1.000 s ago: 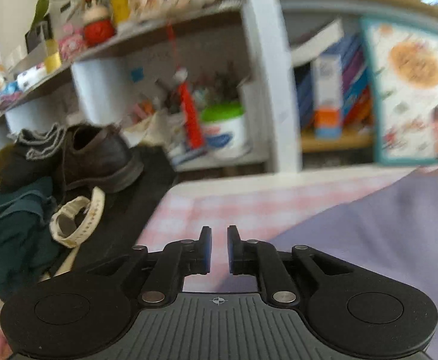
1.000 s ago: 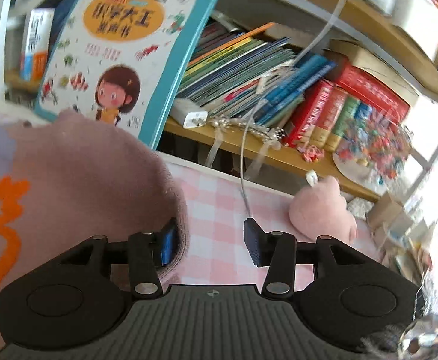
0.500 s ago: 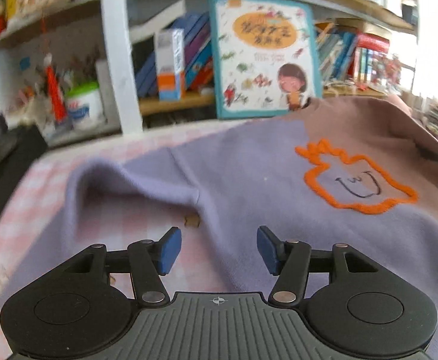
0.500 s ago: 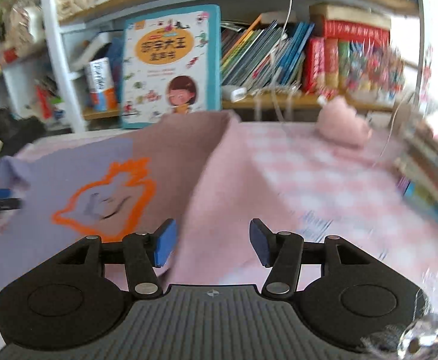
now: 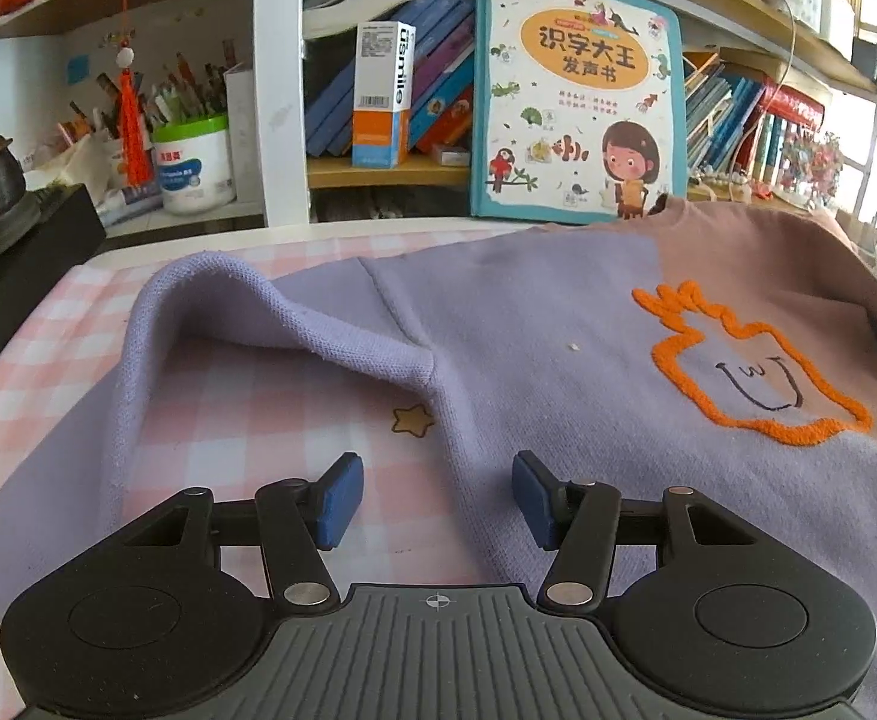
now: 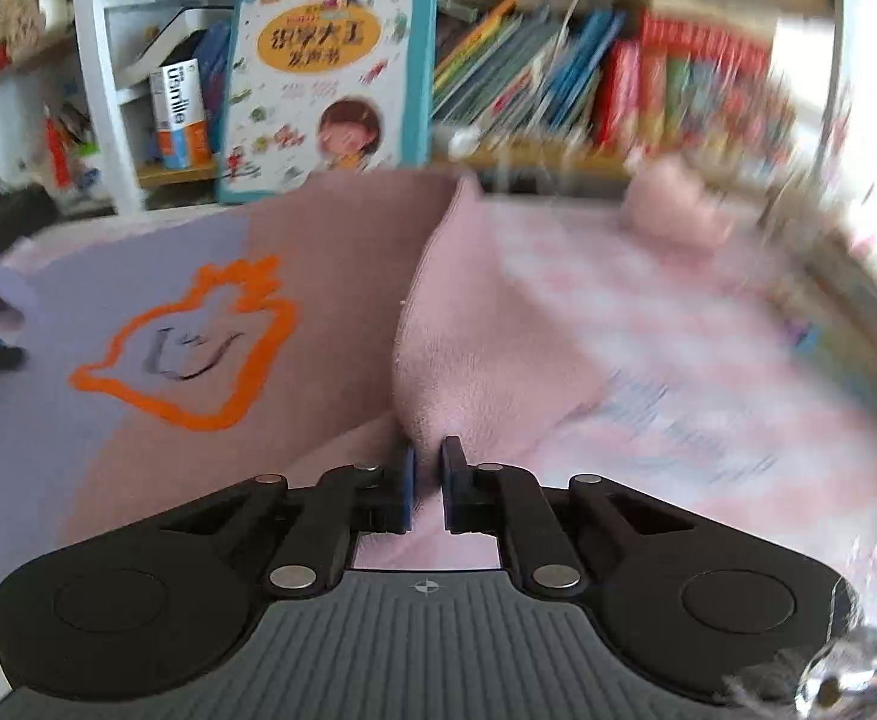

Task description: Fold clothes

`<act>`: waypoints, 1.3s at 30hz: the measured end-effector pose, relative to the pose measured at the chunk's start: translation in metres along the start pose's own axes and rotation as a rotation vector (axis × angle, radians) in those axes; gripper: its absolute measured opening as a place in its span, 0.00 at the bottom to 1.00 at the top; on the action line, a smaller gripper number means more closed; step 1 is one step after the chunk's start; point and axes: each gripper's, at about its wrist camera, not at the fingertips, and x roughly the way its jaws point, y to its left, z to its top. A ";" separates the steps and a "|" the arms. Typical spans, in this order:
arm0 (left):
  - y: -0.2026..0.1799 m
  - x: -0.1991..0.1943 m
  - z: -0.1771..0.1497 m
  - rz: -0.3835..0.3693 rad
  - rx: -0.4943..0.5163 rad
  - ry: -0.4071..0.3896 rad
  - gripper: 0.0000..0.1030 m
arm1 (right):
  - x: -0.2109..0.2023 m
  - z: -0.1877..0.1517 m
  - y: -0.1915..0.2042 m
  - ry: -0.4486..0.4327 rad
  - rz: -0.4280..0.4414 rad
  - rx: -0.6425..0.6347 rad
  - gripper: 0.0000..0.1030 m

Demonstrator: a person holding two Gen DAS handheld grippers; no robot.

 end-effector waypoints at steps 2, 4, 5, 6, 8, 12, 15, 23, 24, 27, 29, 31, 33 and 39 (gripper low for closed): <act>0.000 0.000 0.000 -0.001 0.003 0.000 0.54 | -0.008 0.011 -0.010 -0.027 -0.096 -0.063 0.07; 0.000 0.001 0.000 -0.001 0.004 0.000 0.54 | -0.012 0.022 -0.022 -0.050 -0.196 -0.129 0.07; 0.000 0.001 0.000 -0.002 0.004 0.000 0.54 | -0.010 0.028 -0.026 -0.058 -0.255 -0.177 0.07; 0.000 0.001 0.000 -0.002 0.005 0.001 0.54 | -0.006 0.033 -0.030 -0.059 -0.308 -0.223 0.07; 0.000 0.000 0.000 -0.002 0.004 0.001 0.54 | 0.010 0.043 -0.040 -0.051 -0.417 -0.323 0.06; -0.001 0.000 0.000 0.004 0.002 0.001 0.54 | 0.061 0.054 -0.066 0.016 -0.558 -0.444 0.03; -0.001 -0.001 -0.001 0.009 -0.004 0.005 0.55 | 0.104 0.055 -0.089 0.072 -0.598 -0.458 0.03; 0.006 -0.012 -0.003 0.023 -0.030 0.026 0.55 | 0.183 0.045 -0.132 0.147 -0.696 -0.367 0.03; 0.007 -0.014 -0.004 0.025 -0.035 0.028 0.55 | 0.185 0.044 -0.134 0.153 -0.688 -0.346 0.05; 0.011 -0.024 -0.006 0.039 -0.052 0.028 0.55 | 0.176 0.047 -0.139 0.126 -0.625 -0.232 0.10; 0.016 -0.038 -0.008 0.060 -0.069 0.011 0.55 | 0.147 0.051 -0.138 0.051 -0.511 -0.082 0.19; 0.024 -0.050 -0.011 0.097 -0.088 0.000 0.55 | 0.117 0.051 -0.128 -0.007 -0.356 0.021 0.29; 0.032 -0.062 -0.014 0.153 -0.101 -0.008 0.55 | 0.090 0.045 -0.107 -0.035 -0.196 0.051 0.35; 0.057 -0.078 -0.024 0.319 -0.107 0.018 0.55 | 0.035 0.006 -0.038 0.008 0.074 -0.003 0.36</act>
